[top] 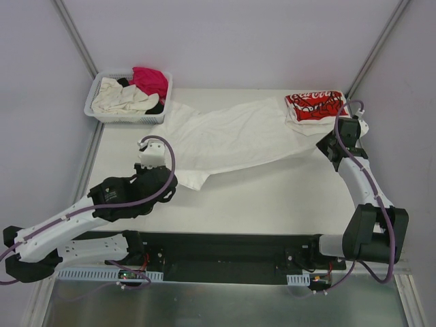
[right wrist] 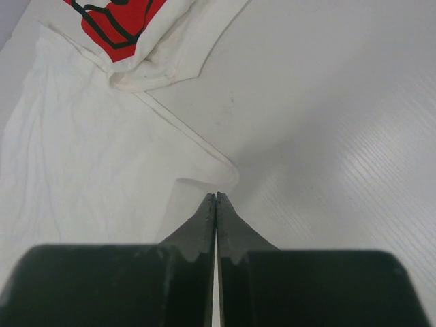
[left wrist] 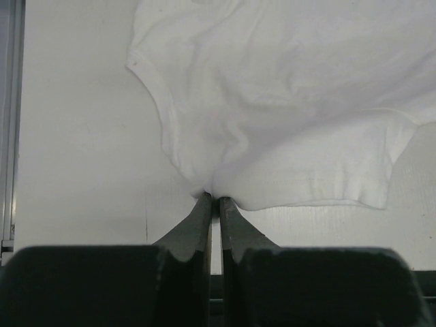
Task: Fold and stack the t-shirts
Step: Fold the flattened tshirt in 1/3 of the way
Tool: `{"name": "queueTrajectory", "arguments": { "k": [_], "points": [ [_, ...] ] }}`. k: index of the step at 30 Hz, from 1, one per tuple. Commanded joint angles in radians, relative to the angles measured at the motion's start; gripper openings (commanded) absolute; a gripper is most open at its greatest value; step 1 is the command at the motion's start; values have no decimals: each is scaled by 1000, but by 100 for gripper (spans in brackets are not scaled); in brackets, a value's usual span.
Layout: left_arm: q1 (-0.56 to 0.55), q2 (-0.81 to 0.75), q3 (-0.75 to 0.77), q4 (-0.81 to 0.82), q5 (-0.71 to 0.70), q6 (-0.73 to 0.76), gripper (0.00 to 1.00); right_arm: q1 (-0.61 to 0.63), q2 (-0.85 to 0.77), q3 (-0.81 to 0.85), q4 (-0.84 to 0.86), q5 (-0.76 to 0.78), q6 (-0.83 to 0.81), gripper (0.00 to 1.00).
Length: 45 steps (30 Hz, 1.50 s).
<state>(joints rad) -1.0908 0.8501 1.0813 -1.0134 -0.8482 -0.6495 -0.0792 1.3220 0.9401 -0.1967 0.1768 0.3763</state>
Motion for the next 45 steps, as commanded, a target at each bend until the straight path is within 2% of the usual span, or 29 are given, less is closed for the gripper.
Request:
{"name": "queueTrajectory", "arguments": {
  "k": [1,8,18,31,45],
  "points": [
    [14,21,28,38,-94,62,0,-10,6,58,42,9,13,1],
    [38,43,25,64,-118,102,0,-10,40,77,45,9,15,1],
    [143,52,9,94,-130,165,0,-10,109,131,54,6,18,1],
    [224,63,-46,257,-71,278,0,5,158,155,74,-39,27,1],
    [235,73,-61,303,-32,297,0,191,230,66,89,-106,19,23]
  ]
}}
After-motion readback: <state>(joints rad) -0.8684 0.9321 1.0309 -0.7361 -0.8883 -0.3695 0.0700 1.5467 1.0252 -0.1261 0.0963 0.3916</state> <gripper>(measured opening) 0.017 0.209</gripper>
